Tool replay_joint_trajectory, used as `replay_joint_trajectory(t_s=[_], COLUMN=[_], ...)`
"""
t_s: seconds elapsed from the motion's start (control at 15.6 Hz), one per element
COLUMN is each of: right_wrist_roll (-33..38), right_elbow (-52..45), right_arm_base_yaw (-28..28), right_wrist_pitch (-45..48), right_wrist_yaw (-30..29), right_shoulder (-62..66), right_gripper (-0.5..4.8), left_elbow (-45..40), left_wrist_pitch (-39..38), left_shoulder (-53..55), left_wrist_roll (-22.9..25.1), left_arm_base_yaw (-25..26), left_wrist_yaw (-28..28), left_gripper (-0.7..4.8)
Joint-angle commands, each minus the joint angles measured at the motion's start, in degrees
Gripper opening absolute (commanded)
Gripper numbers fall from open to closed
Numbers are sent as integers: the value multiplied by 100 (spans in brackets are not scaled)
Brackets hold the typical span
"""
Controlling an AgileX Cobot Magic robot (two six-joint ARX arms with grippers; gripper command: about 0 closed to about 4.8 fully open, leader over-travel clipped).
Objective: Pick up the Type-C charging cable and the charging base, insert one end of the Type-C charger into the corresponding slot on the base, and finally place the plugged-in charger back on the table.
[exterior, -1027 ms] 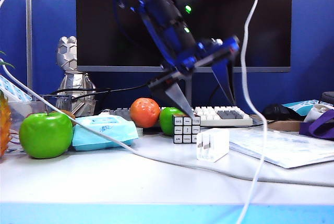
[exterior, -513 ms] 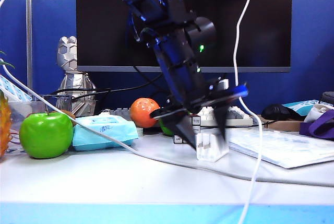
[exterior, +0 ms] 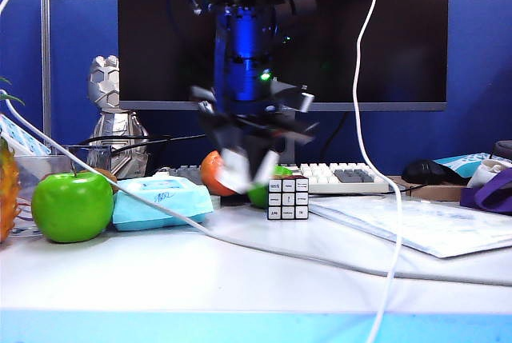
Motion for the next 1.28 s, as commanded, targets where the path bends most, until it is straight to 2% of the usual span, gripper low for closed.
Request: replay_joint_trajectory(t_s=[0.06,0.19,0.32,0.45,0.51,0.64,0.77,0.9,1.03,1.09,1.22,1.28], right_wrist_roll=[9,9,9,9,9,9,26,26,26,28,55,68], right_elbow=[24,24,24,24,24,24,24,24,24,24,24,24], right_arm_base_yaw=[4,4,4,4,4,4,7,7,7,7,7,7], right_wrist_pitch=[127,133,131,138,140,136,136,133,127,107,81,85], right_wrist_yaw=[-17,-24,-236,-236,-238,-249,-251,-256,-352,-380,-387,-402], right_shoulder=[-50,-50,-61,-70,-70,-70,-70,-70,-72,-74,-74,-74], right_gripper=[-1,-1,-1,-1,-1,-1,-1,-1,-1,-1,-1,-1], left_elbow=[-9,-9,-9,-7,-2,-2,-2,0,7,7,7,9], left_wrist_pitch=[116,354,291,234,203,168,129,203,225,39,-184,-153], left_shoulder=[90,367,660,693,647,595,350,105,-24,-24,-20,-22], left_wrist_roll=[708,732,765,769,774,857,909,774,710,542,273,264], left_arm_base_yaw=[-37,-52,-118,-179,-179,-243,-278,-271,-59,170,568,737], left_wrist_yaw=[-697,-807,-767,-459,-221,87,706,870,1325,1952,2704,2861], left_gripper=[10,12,59,381,440,440,440,436,407,392,392,392])
